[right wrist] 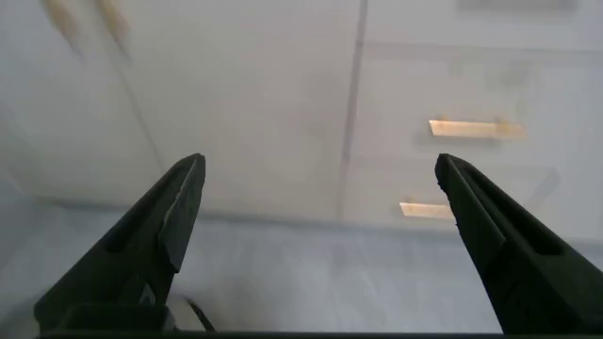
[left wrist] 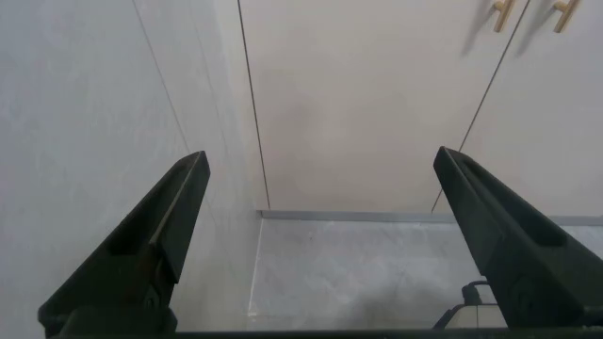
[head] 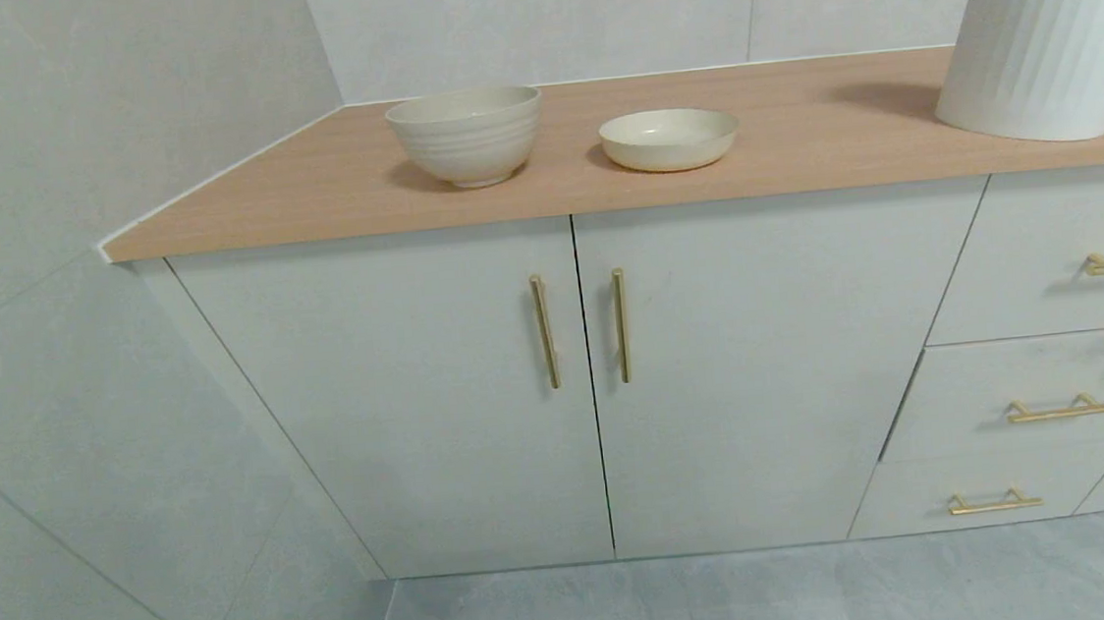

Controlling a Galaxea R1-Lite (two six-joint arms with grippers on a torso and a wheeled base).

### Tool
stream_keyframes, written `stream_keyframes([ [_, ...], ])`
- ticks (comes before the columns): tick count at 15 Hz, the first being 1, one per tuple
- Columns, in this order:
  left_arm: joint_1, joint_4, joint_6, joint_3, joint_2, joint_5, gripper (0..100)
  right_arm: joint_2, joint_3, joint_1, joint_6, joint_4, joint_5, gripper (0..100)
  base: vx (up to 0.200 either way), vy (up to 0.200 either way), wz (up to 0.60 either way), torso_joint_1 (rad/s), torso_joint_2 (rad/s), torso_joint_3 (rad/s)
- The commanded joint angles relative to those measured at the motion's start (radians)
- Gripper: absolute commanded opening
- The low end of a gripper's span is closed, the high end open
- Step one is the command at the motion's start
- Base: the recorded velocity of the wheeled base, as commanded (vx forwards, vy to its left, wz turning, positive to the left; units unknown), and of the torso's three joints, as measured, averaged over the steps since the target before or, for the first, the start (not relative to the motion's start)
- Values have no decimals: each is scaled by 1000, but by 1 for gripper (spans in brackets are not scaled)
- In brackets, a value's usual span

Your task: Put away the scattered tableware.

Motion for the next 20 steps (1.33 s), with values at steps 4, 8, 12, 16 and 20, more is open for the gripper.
stream_keyframes([
  [4, 0, 1, 0, 0, 2, 1, 100, 646, -346, 95, 29, -11, 289, 100, 0, 0, 0, 0, 0, 0],
  [8, 0, 1, 0, 0, 0, 1, 100, 1168, -498, 278, 21, -243, 291, 100, 0, 0, 0, 0, 0, 0],
  [12, 0, 1, 0, 0, 2, 1, 100, 1631, -659, 371, 38, -731, 285, 100, 0, 0, 0, 0, 0, 0],
  [16, 0, 0, 0, 0, 2, 1, 100, 1817, -871, 453, 135, -734, 286, 100, 0, 0, 0, 0, 0, 0],
  [20, 0, 0, 0, 0, 2, 1, 100, 1879, -1012, 534, 300, -735, 279, 100, 0, 0, 0, 0, 0, 0],
])
